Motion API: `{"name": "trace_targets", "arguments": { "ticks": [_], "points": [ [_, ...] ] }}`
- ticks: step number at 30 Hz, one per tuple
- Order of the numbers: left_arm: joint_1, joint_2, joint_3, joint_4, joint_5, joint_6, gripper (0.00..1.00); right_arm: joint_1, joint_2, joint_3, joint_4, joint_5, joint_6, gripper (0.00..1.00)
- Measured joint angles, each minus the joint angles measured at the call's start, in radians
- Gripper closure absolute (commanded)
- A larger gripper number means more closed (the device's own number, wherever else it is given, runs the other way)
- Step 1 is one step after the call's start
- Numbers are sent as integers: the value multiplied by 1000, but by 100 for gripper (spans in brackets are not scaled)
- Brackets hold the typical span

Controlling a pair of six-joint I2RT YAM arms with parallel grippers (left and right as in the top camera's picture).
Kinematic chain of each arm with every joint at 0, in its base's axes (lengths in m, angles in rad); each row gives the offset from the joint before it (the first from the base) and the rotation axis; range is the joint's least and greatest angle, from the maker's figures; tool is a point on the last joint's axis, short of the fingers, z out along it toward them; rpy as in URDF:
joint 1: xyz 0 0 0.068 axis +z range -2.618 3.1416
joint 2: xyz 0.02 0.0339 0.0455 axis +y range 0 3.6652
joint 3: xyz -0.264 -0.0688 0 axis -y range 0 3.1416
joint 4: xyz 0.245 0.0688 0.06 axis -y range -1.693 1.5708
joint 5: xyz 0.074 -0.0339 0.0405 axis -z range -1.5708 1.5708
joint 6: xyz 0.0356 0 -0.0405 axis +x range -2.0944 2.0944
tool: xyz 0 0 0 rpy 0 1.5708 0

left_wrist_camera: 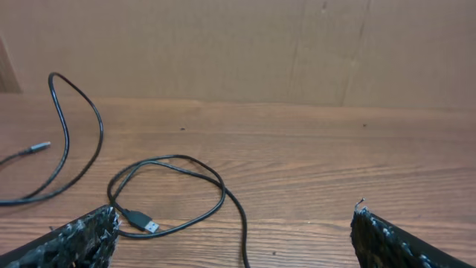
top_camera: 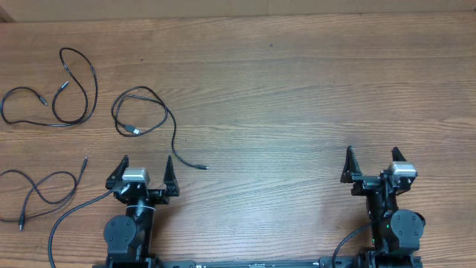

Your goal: Untangle cables

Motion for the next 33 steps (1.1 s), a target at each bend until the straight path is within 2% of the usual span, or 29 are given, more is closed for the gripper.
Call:
{"name": "trace_targets", "arguments": {
  "ticks": [33],
  "points": [
    [0,0,0,0,-12,33,0,0,0,0,0,0,-3,0]
  ]
}}
